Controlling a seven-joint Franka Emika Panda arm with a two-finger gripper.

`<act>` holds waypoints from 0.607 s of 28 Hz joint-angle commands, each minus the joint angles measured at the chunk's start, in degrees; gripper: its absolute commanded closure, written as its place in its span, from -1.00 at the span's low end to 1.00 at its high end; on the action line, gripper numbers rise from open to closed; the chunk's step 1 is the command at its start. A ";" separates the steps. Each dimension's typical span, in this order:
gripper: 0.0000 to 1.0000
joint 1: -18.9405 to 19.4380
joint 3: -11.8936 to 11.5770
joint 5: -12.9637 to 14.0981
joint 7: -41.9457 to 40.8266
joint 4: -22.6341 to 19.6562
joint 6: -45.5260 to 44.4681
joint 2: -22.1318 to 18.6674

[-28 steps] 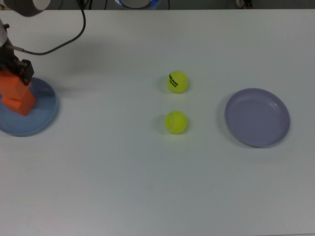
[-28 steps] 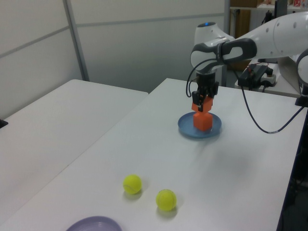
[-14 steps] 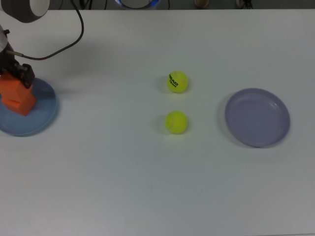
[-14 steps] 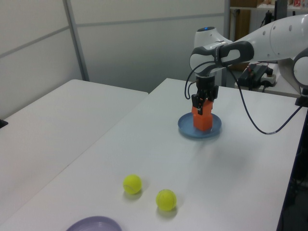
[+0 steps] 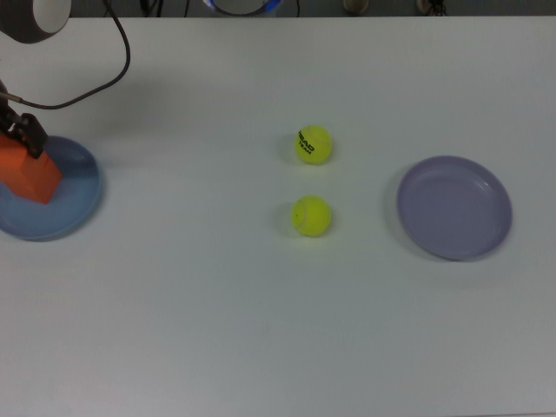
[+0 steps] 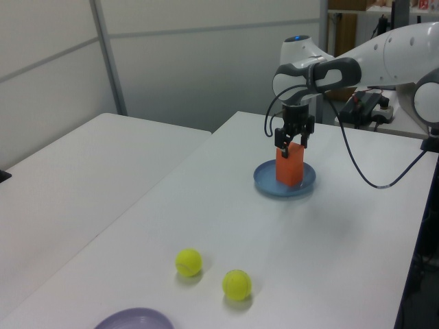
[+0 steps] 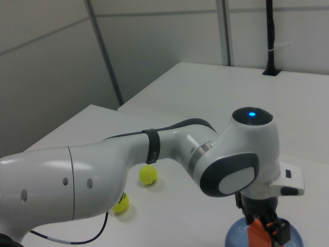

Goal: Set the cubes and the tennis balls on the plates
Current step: 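Carry the second cube to the blue plate, set it down, open, then raise the gripper and move it down over a tennis ball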

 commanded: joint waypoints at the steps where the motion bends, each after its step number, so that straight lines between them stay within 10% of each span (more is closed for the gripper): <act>1: -1.00 0.21 -0.18 0.87 0.37 2.11 -1.87 -1.34; 10: -1.00 1.09 0.79 2.10 -0.07 3.43 -10.48 -8.37; 17: -1.00 11.01 3.60 4.11 1.42 2.64 -10.66 -7.41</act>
